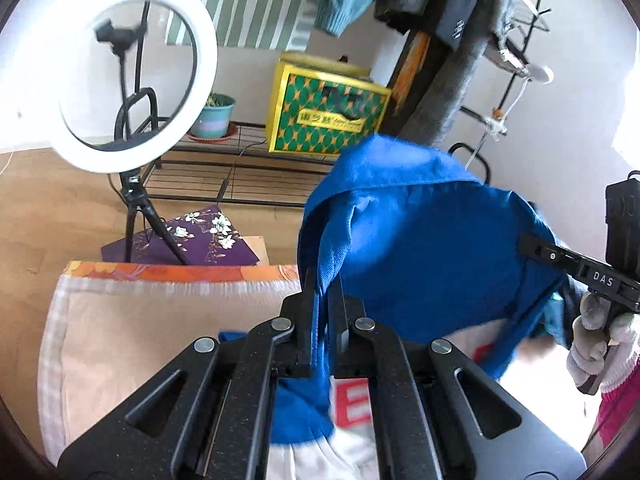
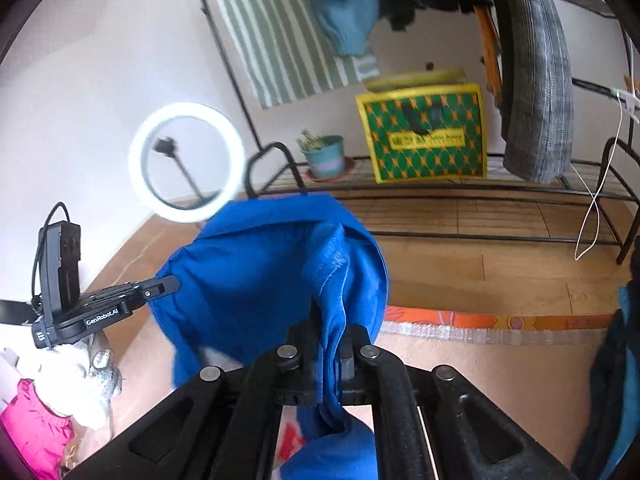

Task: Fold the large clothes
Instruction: 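Lift the collar with both grippers and flip the folded jacket over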

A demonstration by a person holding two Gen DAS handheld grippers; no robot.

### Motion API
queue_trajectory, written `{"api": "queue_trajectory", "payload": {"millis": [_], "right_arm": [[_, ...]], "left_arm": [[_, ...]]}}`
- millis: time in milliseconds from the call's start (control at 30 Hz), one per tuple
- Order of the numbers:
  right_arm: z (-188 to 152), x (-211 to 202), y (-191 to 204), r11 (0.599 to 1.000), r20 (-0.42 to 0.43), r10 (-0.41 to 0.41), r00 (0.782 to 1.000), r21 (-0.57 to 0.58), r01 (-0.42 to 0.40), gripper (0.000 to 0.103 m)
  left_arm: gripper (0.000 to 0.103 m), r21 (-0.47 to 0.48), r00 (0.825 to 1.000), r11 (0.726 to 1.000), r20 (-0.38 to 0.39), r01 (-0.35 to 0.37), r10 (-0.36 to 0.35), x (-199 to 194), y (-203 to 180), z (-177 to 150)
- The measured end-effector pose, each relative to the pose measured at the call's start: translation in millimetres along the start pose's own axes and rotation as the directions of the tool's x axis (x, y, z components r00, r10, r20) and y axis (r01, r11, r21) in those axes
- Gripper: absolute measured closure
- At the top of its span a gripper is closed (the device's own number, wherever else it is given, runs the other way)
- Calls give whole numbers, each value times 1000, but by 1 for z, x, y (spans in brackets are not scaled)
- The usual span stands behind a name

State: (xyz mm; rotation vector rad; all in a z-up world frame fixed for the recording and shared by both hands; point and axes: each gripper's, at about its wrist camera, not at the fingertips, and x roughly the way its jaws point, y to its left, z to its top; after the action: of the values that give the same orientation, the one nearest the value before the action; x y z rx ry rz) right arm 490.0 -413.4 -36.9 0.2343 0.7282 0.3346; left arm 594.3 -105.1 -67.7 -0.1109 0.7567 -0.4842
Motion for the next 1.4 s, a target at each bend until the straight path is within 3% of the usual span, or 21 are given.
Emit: {"api": "queue_trajectory", "payload": {"millis": [233, 500, 700, 967, 1067, 1167, 1300, 1400], "right_arm": [[-32, -81, 43, 998, -2, 45, 999, -43, -45, 103], [-105, -151, 76, 994, -40, 72, 997, -85, -75, 103], [-177, -176, 90, 993, -105, 64, 992, -93, -74, 103], [-255, -177, 98, 994, -217, 26, 976, -100, -49, 101], [-269, -179, 106, 989, -250, -27, 968, -151, -12, 95], [-279, -199, 115, 981, -251, -54, 966, -193, 5, 80], [-283, -250, 123, 975, -184, -65, 981, -222, 23, 69], [-276, -292, 126, 975, -117, -59, 991, -218, 32, 67]], "left_arm": [[103, -3, 999, 999, 37, 35, -35, -89, -25, -37], [103, 8, 997, 997, 33, 72, -72, -168, -46, -125], [103, -9, 996, 997, -20, 82, -82, -192, -50, -204], [102, -18, 989, 1000, -147, 12, -14, -187, -40, -290], [100, -23, 987, 1000, -163, 3, -6, -197, -34, -304], [97, -30, 987, 1000, -161, 5, -9, -224, -31, -308], [97, 1, 995, 1000, -104, 9, -9, -275, -34, -304], [97, 12, 998, 1000, -54, 16, -15, -320, -39, -297]]}}
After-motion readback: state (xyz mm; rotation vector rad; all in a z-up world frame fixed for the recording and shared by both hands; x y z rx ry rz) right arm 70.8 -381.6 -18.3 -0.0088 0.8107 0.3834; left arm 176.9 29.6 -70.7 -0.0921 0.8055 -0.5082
